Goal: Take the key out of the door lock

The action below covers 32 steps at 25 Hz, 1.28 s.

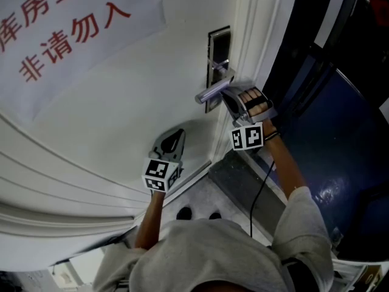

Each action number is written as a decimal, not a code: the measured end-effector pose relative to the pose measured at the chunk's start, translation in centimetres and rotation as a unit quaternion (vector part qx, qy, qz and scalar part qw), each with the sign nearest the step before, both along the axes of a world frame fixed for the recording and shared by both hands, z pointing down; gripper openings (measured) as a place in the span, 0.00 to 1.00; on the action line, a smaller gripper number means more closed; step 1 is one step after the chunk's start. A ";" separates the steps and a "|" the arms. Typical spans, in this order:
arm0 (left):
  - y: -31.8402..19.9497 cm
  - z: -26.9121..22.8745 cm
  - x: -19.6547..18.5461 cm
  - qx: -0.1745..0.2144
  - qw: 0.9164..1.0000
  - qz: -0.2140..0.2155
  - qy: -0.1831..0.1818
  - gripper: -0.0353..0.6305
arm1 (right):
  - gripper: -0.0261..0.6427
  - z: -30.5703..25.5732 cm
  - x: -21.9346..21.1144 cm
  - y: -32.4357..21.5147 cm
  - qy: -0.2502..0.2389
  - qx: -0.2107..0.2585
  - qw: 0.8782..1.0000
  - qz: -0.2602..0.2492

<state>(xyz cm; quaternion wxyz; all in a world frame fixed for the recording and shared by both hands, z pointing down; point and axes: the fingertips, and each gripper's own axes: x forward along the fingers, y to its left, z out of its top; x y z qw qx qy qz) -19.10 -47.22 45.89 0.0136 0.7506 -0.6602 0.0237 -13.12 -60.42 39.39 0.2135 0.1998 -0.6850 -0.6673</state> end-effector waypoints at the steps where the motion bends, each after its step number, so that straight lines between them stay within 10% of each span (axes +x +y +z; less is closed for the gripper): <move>1: 0.1 0.0 -0.1 0.000 1.000 -0.001 0.000 0.08 | 0.08 0.0 0.2 0.1 -0.003 -0.002 1.000 0.000; 23: -1.1 0.1 2.7 -0.005 0.999 0.039 0.005 0.08 | 0.08 0.9 5.4 2.1 -0.049 -0.072 0.996 0.033; 32: -2.9 0.4 5.5 -0.006 0.997 0.082 0.010 0.08 | 0.08 1.1 8.8 3.1 -0.223 -0.272 0.934 0.068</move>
